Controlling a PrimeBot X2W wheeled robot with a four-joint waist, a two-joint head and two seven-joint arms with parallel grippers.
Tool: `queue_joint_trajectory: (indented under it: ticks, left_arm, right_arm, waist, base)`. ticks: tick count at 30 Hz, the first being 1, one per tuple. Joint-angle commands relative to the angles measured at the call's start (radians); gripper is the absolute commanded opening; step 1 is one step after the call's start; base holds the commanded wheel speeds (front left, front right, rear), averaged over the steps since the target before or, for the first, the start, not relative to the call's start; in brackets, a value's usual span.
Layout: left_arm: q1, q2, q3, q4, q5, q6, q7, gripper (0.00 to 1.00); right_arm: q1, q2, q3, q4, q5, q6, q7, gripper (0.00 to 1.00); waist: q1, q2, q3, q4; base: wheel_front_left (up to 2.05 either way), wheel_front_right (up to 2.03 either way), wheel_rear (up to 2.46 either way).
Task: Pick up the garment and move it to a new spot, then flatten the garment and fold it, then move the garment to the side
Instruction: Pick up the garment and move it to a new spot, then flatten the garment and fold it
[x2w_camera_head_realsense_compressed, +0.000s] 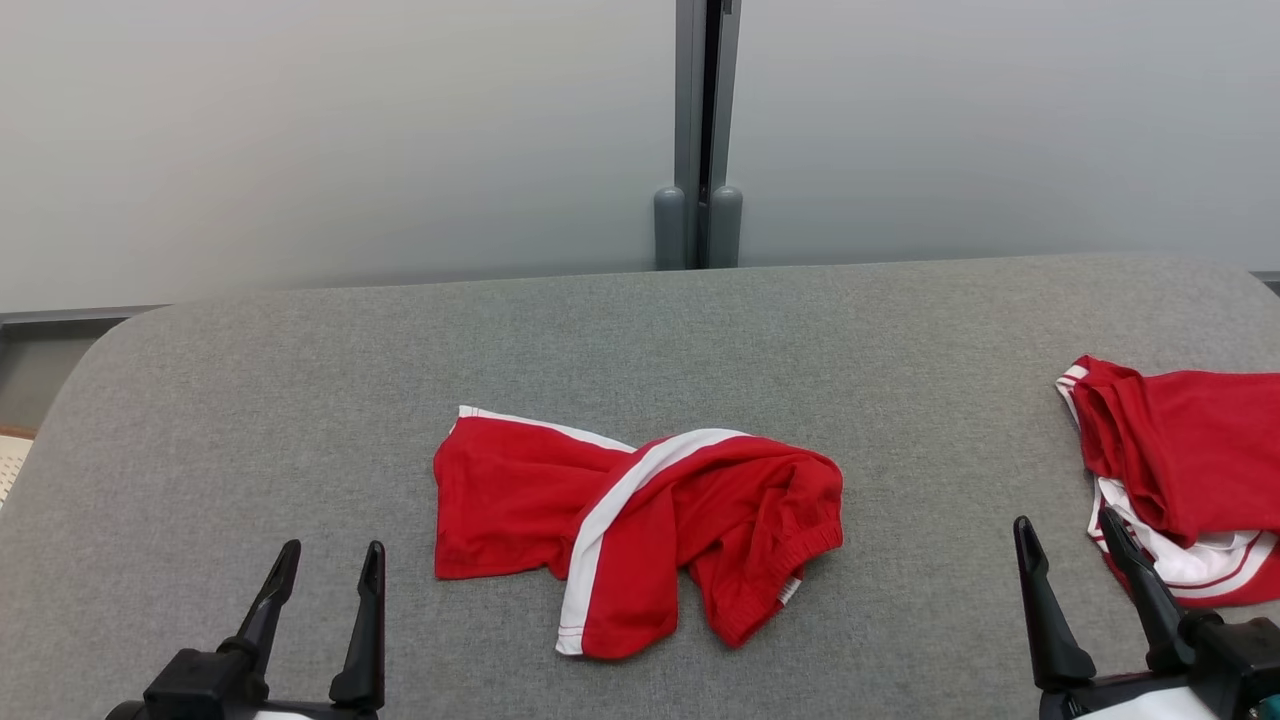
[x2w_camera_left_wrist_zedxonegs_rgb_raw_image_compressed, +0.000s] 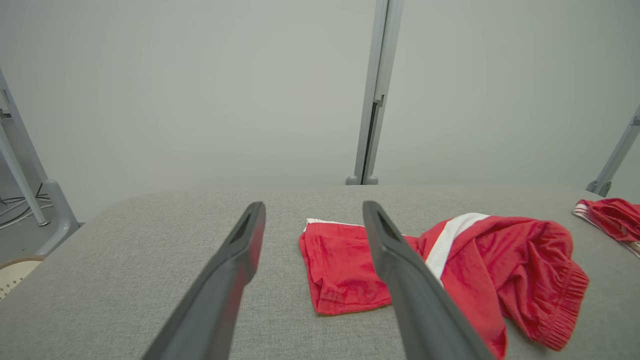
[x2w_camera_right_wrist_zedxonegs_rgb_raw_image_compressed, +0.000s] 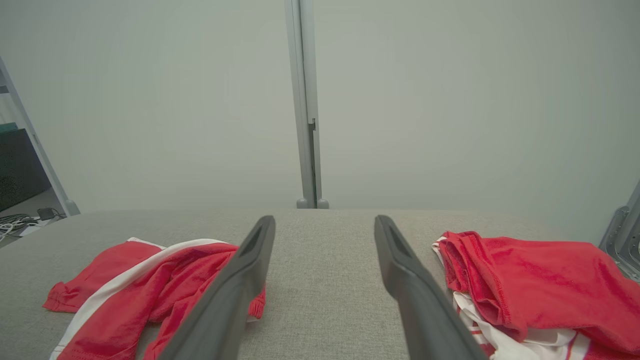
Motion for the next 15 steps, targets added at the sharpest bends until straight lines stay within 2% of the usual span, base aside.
queue_joint_trajectory:
  ticks: [1, 15]
  left_arm:
    - [0.004, 0.005, -0.001, -0.006, 0.004, 0.007, 0.002, 1.00]
    - [-0.001, 0.012, -0.004, -0.013, -0.007, 0.011, -0.002, 1.00]
  right_arm:
    - [0.011, 0.000, -0.001, 0.000, -0.004, 0.000, 0.003, 1.00]
    - [0.003, 0.002, -0.002, -0.001, 0.000, 0.000, 0.002, 1.00]
  waist:
    - [0.0000, 0.0000, -0.001, 0.001]
    - [0.0000, 0.0000, 0.006, 0.005]
  base:
    - [0.00, 0.00, 0.00]
    - [0.00, 0.00, 0.00]
